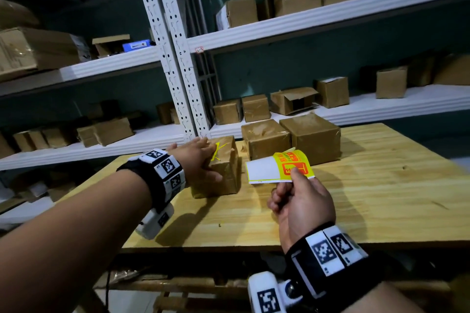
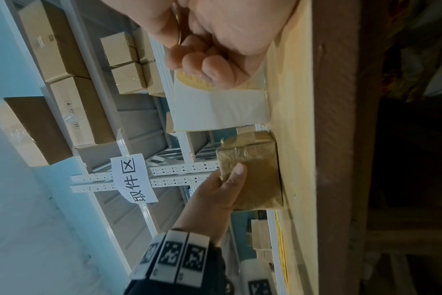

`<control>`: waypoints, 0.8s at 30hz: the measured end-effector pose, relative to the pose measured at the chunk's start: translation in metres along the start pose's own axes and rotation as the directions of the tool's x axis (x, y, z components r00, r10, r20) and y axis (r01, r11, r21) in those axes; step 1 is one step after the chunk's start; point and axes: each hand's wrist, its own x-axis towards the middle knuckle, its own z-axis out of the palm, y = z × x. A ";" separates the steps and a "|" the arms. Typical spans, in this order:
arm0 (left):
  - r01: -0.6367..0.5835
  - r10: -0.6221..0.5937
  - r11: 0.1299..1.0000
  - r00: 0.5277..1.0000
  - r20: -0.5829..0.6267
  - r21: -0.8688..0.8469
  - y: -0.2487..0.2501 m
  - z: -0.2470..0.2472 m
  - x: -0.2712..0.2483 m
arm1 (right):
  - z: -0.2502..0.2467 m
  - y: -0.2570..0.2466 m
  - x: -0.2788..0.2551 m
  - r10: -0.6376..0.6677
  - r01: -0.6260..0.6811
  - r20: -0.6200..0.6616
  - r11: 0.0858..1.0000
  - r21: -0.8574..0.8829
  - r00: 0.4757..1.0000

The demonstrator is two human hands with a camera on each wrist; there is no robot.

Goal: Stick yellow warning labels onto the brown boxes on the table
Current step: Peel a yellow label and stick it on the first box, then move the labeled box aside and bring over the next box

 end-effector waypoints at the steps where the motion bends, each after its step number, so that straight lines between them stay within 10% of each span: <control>1: -0.005 0.006 1.000 1.000 -0.022 0.014 -0.002 0.002 0.007 | 0.000 0.000 0.000 0.000 0.000 0.002 1.000 0.003 1.000; 24: 0.125 -0.125 0.992 0.992 -0.018 -0.020 -0.011 0.015 0.101 | -0.005 -0.009 0.007 0.093 -0.094 0.014 0.989 0.115 0.996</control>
